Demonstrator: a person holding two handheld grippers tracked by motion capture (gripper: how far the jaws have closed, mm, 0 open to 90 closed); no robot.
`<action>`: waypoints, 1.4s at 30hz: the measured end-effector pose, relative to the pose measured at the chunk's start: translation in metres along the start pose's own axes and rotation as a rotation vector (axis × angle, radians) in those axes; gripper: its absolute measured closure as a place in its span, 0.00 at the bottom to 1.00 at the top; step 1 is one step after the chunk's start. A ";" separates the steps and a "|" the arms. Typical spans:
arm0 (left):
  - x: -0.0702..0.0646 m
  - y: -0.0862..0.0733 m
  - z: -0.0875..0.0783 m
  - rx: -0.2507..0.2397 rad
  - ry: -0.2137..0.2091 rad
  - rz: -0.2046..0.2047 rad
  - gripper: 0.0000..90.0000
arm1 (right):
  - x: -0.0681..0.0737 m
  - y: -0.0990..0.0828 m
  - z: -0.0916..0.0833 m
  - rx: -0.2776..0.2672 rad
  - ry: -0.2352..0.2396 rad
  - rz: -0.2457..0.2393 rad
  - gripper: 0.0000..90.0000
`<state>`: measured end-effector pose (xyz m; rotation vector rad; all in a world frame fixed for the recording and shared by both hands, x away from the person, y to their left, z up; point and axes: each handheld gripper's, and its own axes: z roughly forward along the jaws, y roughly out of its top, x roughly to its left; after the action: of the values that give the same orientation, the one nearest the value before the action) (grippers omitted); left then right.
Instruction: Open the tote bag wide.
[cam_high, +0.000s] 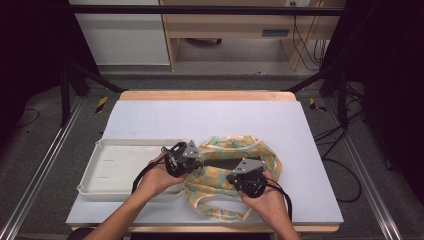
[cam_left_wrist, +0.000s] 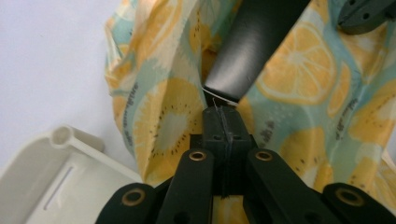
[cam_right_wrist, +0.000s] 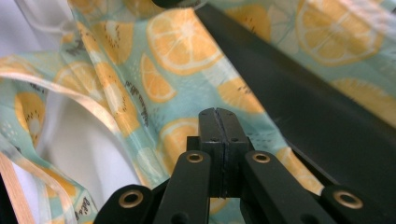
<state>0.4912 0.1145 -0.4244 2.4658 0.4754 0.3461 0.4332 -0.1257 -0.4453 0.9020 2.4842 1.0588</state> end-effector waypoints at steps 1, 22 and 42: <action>-0.001 -0.001 0.000 0.003 -0.003 0.001 1.00 | 0.000 -0.001 0.001 0.008 0.005 -0.005 1.00; -0.026 -0.009 -0.006 -0.033 -0.087 0.020 1.00 | 0.000 -0.014 0.004 0.069 0.028 0.002 1.00; -0.037 -0.020 0.019 0.045 -0.111 0.031 1.00 | -0.003 -0.002 -0.009 -0.014 0.018 0.016 1.00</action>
<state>0.4593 0.1051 -0.4562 2.5229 0.4021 0.2114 0.4307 -0.1335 -0.4405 0.9134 2.4852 1.0926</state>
